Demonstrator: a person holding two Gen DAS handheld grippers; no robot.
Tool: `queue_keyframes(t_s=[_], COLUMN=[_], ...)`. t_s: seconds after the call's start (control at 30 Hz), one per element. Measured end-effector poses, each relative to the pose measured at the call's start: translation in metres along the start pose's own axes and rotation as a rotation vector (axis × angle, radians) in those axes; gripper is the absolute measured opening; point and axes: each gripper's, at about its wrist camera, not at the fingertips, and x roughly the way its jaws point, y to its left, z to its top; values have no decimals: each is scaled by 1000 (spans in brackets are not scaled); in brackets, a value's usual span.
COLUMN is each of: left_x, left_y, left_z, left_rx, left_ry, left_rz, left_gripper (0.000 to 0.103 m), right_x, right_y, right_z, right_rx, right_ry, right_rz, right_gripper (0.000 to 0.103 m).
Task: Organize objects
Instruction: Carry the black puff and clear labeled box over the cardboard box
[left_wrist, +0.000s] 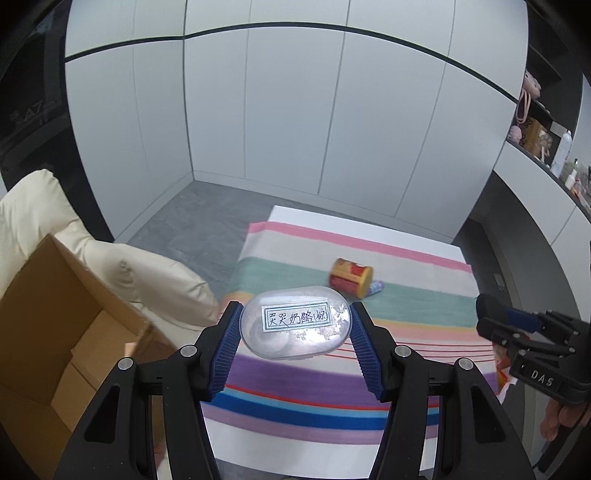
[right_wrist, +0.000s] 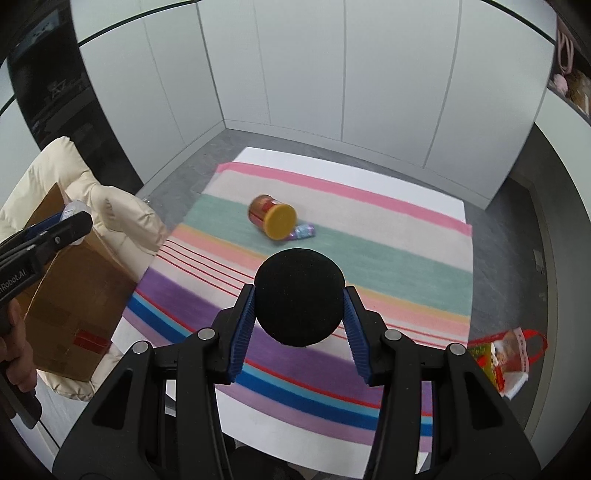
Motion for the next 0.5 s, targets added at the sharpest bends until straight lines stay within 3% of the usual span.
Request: queue_keyframes(t_s=[0.5], left_x=[-21], left_y=[73], left_z=[-12], left_rx=[-83], left_ry=[-25], left_rz=[85], left_gripper=[59], right_x=[16], right_y=[74], right_z=[19], right_rx=[-92], right_ry=[-18], right_rz=[69], right_gripper=[49])
